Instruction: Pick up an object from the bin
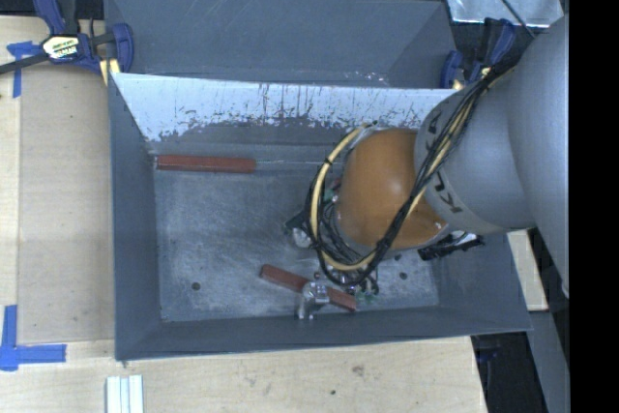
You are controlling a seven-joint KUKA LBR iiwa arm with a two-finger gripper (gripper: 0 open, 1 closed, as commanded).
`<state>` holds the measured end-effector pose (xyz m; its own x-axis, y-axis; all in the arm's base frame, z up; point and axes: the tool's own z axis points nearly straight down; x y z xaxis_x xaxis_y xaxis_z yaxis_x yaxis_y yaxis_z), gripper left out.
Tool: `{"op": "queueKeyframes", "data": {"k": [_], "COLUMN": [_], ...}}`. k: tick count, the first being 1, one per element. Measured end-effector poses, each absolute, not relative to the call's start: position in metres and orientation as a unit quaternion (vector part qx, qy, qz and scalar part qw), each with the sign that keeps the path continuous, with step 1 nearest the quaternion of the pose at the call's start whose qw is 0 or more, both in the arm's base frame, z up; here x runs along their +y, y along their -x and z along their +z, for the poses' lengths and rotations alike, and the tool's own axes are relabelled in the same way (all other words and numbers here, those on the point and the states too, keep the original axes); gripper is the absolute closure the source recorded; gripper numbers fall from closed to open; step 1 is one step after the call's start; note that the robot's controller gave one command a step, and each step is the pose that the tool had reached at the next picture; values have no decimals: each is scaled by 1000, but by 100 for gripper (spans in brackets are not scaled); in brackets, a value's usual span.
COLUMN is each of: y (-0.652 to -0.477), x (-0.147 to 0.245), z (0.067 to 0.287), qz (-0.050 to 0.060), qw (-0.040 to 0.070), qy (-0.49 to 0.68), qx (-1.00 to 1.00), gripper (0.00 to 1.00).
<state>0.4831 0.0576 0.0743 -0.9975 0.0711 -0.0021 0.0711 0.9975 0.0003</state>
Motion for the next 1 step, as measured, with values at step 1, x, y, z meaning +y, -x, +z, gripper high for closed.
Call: {"op": "queueKeyframes", "data": {"k": [1], "y": [-499], "x": [55], "z": [73], "qz": [4], "qw": [26], "qy": [-81], "qx": [996], "gripper": [100]}}
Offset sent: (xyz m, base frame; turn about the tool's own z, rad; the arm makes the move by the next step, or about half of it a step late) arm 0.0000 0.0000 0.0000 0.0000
